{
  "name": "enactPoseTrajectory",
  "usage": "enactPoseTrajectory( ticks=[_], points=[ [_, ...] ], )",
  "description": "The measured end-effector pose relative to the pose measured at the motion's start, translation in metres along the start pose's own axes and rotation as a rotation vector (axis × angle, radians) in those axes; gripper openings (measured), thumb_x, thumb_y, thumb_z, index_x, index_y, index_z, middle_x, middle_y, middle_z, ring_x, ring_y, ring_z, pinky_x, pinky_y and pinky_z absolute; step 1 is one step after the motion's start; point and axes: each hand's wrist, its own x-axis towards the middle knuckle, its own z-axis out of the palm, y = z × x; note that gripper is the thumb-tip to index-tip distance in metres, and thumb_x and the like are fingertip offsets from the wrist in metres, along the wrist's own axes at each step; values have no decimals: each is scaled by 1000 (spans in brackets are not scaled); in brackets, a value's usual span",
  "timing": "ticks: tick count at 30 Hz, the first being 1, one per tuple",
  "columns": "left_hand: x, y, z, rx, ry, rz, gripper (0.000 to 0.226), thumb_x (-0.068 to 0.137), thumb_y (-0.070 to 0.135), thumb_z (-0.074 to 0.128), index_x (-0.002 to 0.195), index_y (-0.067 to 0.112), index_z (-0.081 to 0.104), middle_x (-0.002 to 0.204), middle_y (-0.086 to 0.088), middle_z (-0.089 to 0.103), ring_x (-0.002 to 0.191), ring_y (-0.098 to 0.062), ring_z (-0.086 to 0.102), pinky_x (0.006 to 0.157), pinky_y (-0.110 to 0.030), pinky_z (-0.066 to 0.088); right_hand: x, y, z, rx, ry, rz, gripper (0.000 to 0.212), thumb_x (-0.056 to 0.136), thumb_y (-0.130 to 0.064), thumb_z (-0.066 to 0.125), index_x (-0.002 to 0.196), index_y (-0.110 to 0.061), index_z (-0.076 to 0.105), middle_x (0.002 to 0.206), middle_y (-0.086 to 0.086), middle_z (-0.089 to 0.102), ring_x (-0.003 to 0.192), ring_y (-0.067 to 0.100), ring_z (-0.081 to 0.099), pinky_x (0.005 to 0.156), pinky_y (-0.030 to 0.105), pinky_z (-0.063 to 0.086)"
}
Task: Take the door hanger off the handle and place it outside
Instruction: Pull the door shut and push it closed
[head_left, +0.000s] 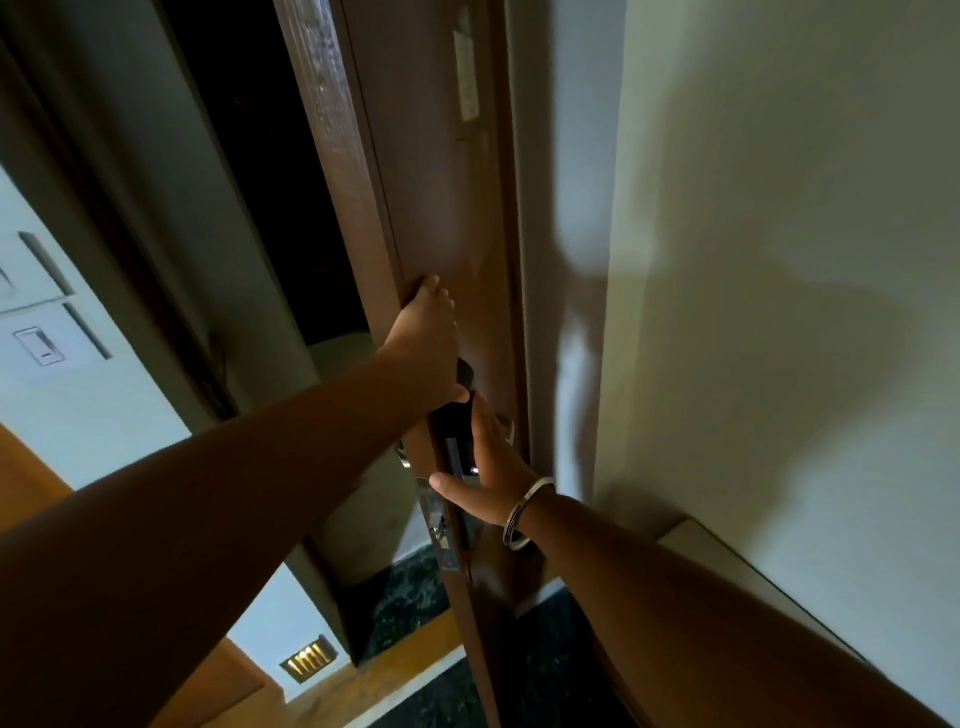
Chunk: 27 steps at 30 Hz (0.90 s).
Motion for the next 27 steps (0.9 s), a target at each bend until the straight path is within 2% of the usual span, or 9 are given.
enactPoseTrajectory(
  ticks=[2, 6, 8, 10, 13, 16, 18, 21, 27],
  points=[
    [-2, -6, 13, -8, 3, 1, 102, 83, 81, 22, 151, 5, 24, 160, -19, 20, 147, -35, 14, 120, -49, 5, 7, 5, 6, -34, -65, -30, 110, 79, -53, 65, 153, -25, -12, 164, 3, 6, 147, 21, 21, 114, 45, 33],
    [-6, -21, 42, 16, -12, 5, 99, 85, 79, 20, 153, 7, 12, 162, -18, 8, 149, -35, 4, 118, -51, -1, 28, 14, 16, -128, -206, -119, 110, 84, -55, 60, 147, -32, -28, 163, -2, -21, 150, 22, 7, 118, 41, 24],
    [-7, -29, 58, 23, -16, 2, 96, 86, 78, 18, 153, 10, 11, 163, -17, 5, 149, -34, 2, 118, -51, -3, 41, 15, 21, -187, -257, -179, 111, 84, -56, 57, 142, -35, -36, 161, -1, -25, 149, 23, 12, 120, 46, 17],
    [-8, -33, 75, 14, -28, -13, 91, 88, 76, 15, 154, 13, 10, 163, -16, 1, 149, -34, -1, 118, -51, -5, 56, 16, 29, -231, -292, -240, 112, 85, -56, 57, 136, -38, -41, 161, 2, -25, 148, 26, 19, 119, 41, 11],
    [-11, -38, 100, -13, -26, -41, 83, 91, 71, 11, 155, 18, 11, 163, -17, -3, 149, -34, -5, 118, -53, -6, 75, 12, 45, -281, -302, -301, 111, 86, -54, 57, 141, -32, -37, 162, 6, -23, 150, 27, 9, 111, 36, 3],
    [-12, -45, 131, -40, 6, -72, 76, 94, 65, 12, 154, 19, 12, 163, -17, -5, 149, -34, -6, 119, -54, -5, 93, 5, 63, -332, -303, -351, 110, 87, -53, 56, 140, -31, -38, 161, 7, -23, 151, 27, -4, 116, 48, 3],
    [-11, -50, 151, -55, 38, -99, 74, 95, 64, 10, 154, 20, 13, 163, -16, -5, 149, -34, -6, 119, -53, -6, 107, 3, 73, -387, -306, -371, 108, 88, -53, 55, 142, -29, -36, 161, 7, -24, 150, 27, -8, 119, 51, 4],
    [-9, -57, 189, -63, 105, -167, 74, 94, 65, 9, 154, 21, 13, 163, -16, -5, 149, -33, -6, 119, -54, -6, 131, 0, 92, -457, -311, -403, 102, 90, -54, 53, 149, -25, -26, 162, 8, -21, 150, 29, -7, 118, 47, 2],
    [-2, -69, 259, -200, 183, -324, 72, 96, 60, 12, 154, 17, 9, 162, -16, -8, 149, -32, -7, 116, -52, -11, 188, -13, 127, -610, -343, -443, 99, 91, -52, 52, 151, -23, -22, 163, 7, -16, 151, 29, -6, 121, 52, 8]
  ],
)
